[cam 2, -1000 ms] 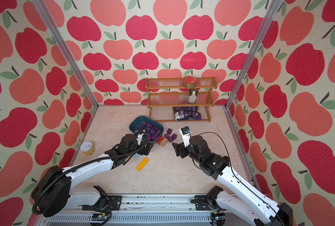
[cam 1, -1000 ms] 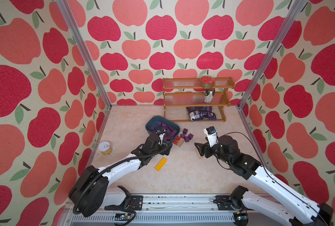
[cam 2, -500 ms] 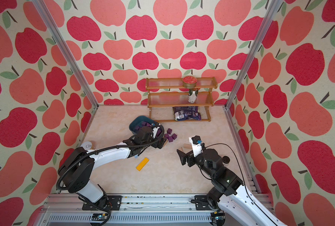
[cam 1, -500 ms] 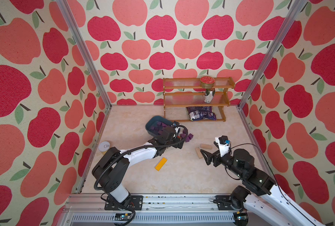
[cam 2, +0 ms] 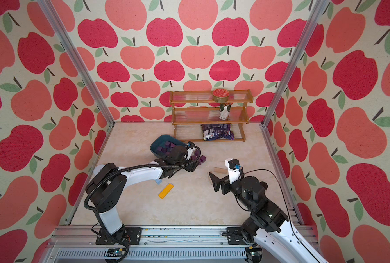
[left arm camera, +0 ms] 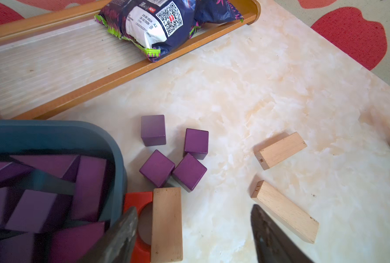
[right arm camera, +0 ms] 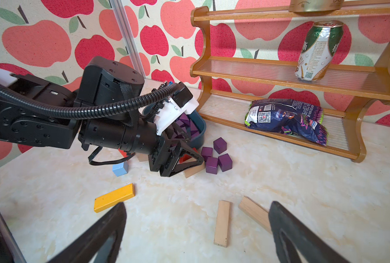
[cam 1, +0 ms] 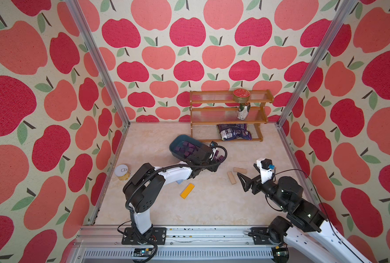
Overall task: Pick purple bricks into the storage bin
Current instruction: Pick up the building block from the center of the board.
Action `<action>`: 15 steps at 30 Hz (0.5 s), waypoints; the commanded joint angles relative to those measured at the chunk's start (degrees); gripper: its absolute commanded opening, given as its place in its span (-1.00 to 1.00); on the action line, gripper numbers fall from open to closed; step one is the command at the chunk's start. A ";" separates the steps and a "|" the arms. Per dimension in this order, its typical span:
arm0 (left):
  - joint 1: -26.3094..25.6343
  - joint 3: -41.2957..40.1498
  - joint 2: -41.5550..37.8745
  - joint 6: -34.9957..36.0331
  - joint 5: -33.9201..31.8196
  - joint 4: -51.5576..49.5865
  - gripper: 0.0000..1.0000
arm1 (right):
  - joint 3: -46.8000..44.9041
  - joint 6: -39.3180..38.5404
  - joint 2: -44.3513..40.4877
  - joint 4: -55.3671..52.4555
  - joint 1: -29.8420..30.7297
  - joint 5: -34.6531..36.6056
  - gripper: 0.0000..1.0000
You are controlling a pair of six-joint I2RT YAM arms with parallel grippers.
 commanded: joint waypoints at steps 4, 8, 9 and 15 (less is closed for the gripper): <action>-0.06 4.13 3.24 2.16 3.11 -2.72 0.21 | 0.06 -0.75 -0.71 -0.23 0.25 0.96 0.99; 0.02 5.08 5.31 3.51 3.76 -3.33 0.22 | -0.21 -0.61 0.18 0.25 0.20 1.14 0.98; 0.23 5.25 5.71 3.71 3.84 -3.57 0.23 | -0.12 -0.64 0.29 0.11 0.19 1.07 0.99; 1.19 7.13 7.80 4.39 4.64 -6.05 0.23 | 0.06 -0.31 -0.46 -0.17 0.15 1.02 0.99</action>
